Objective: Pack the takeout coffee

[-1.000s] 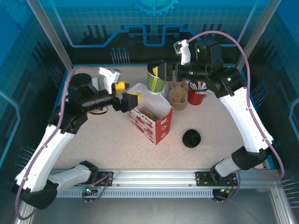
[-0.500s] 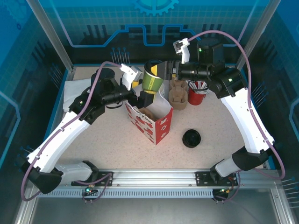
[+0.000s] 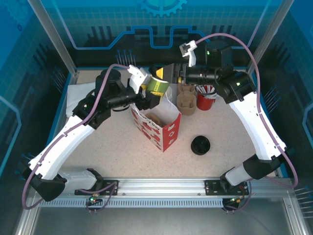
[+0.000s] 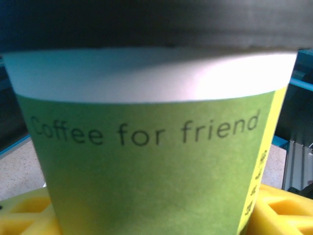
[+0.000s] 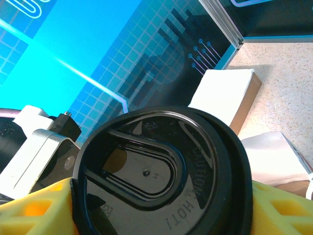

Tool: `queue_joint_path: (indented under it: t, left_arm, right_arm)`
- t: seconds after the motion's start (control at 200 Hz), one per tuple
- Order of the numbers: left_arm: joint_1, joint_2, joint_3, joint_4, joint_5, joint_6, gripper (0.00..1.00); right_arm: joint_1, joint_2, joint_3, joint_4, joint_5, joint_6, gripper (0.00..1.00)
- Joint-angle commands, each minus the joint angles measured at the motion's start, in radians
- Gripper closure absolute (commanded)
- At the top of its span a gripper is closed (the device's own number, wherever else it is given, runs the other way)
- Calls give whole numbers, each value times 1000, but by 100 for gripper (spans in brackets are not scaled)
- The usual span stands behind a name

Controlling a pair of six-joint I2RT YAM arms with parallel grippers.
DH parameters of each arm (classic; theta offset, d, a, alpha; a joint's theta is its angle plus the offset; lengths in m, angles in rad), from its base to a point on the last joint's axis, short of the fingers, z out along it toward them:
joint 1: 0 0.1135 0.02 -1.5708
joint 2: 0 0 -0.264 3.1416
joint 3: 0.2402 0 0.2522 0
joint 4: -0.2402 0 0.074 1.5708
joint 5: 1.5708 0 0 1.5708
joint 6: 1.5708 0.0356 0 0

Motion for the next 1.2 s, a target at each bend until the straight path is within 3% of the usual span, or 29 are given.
queue_joint_path:
  t: [0.0, 0.15, 0.29, 0.39, 0.65, 1.196]
  left_arm:
    - [-13, 12, 44, 8, 17, 50, 36]
    - [-16, 3, 39, -13, -8, 87, 39]
    - [-29, -8, 38, -69, -33, 185, 41]
    - [-40, -18, 29, -110, -58, 280, 42]
    - [-62, -58, -28, -112, -106, 480, 43]
    - [-109, -5, 27, -176, -178, 625, 43]
  right_arm:
    - [11, -7, -14, 31, -47, 27, 32]
    - [-1, -16, -11, -9, -42, 0, 27]
    - [-32, -30, 15, -99, -45, -43, 8]
    - [-77, -38, 61, -202, -62, -72, 0]
    - [-131, 11, 196, -475, -158, -89, 0]
    - [-34, 55, 217, -468, -126, -38, 0]
